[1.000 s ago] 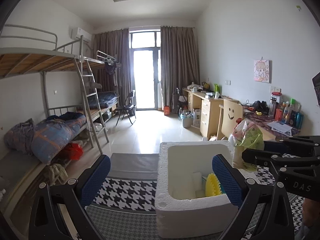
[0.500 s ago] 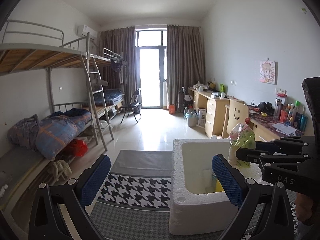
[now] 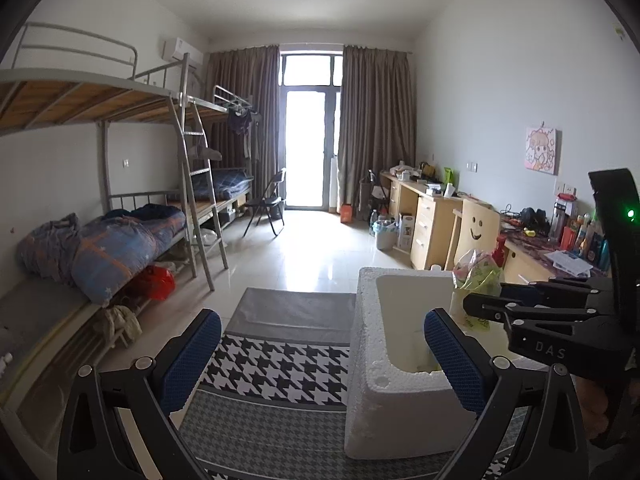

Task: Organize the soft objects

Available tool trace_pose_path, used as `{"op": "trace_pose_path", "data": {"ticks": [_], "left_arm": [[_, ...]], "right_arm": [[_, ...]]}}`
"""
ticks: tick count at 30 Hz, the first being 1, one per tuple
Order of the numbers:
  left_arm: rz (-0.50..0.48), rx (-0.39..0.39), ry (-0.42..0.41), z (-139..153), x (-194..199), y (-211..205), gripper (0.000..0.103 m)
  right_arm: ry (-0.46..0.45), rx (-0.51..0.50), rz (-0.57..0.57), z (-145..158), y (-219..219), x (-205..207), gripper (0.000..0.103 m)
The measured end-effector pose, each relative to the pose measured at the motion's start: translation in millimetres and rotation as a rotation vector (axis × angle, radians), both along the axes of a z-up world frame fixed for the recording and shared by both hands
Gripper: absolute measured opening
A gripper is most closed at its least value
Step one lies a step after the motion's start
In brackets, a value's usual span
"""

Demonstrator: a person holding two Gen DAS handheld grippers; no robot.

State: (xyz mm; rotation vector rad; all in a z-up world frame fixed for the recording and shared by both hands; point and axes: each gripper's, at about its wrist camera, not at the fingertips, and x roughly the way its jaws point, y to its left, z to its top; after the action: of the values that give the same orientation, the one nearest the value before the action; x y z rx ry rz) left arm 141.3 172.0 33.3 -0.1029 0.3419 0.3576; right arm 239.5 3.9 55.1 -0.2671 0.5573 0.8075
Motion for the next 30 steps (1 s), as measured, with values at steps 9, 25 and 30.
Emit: {"op": "trace_pose_path", "data": {"ticks": [9, 25, 30], "left_arm": [[0.009, 0.009, 0.003, 1.6, -3.5, -0.4, 0.102], [-0.042, 0.026, -0.002, 7.8, -1.8, -18.7, 0.102], [-0.057, 0.032, -0.01, 12.1, -4.7, -26.6, 0.102]], "right_arm": [[-0.015, -0.033, 0.014, -5.5, 6.4, -2.9, 0.074], [-0.023, 0.005, 0.002, 2.7, -14.2, -14.2, 0.074], [-0.032, 0.026, -0.012, 8.8, -25.0, -17.1, 0.075]]}}
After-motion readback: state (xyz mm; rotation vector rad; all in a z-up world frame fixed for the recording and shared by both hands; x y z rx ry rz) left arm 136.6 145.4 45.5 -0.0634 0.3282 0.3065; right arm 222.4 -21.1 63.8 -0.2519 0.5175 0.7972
